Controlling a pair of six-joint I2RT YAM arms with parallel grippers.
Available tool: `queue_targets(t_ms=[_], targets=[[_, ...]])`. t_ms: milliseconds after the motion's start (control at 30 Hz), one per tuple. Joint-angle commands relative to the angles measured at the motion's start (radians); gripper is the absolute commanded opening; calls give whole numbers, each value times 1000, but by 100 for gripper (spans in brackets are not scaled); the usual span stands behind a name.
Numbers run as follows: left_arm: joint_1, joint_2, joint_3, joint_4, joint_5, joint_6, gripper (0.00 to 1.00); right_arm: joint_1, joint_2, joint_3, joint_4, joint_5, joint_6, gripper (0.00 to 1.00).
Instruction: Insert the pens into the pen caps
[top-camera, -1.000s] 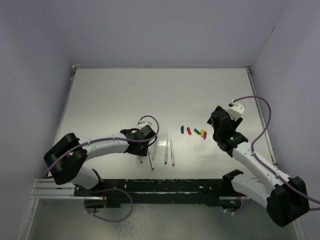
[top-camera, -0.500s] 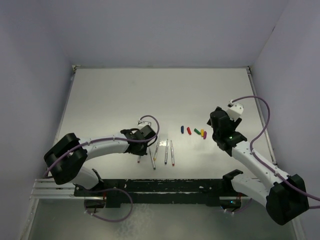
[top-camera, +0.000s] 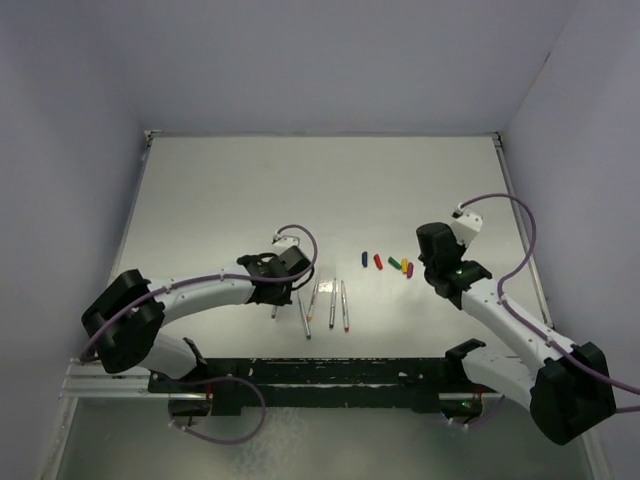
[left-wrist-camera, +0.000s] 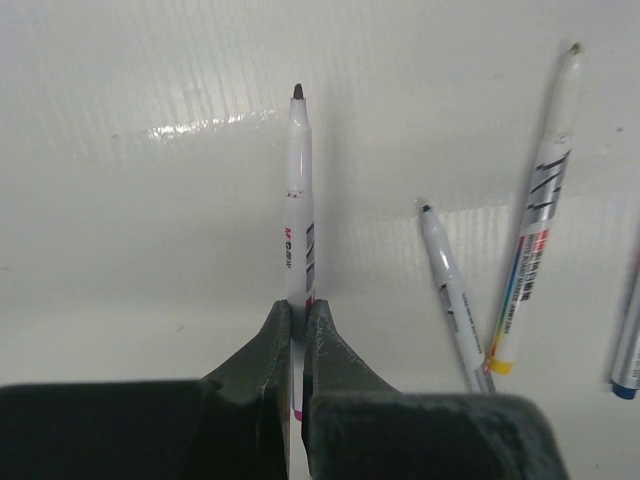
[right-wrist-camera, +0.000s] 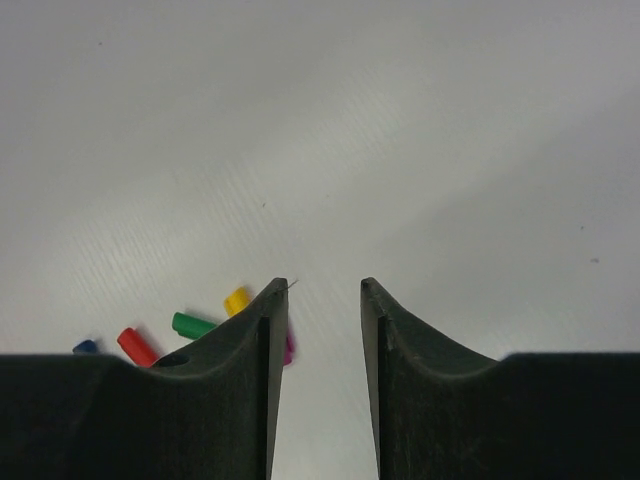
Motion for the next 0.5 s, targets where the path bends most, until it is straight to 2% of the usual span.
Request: queue_targets(t_ms=[0, 267, 467], targets=[[-3, -48, 89, 48, -63, 55, 0, -5, 76, 65, -82, -81, 95, 37], [-3, -71, 104, 174, -57, 110, 0, -3, 268, 101, -67, -132, 124, 41], [-2, -63, 105, 190, -68, 136, 0, -4, 297, 91, -9, -162, 122, 46]])
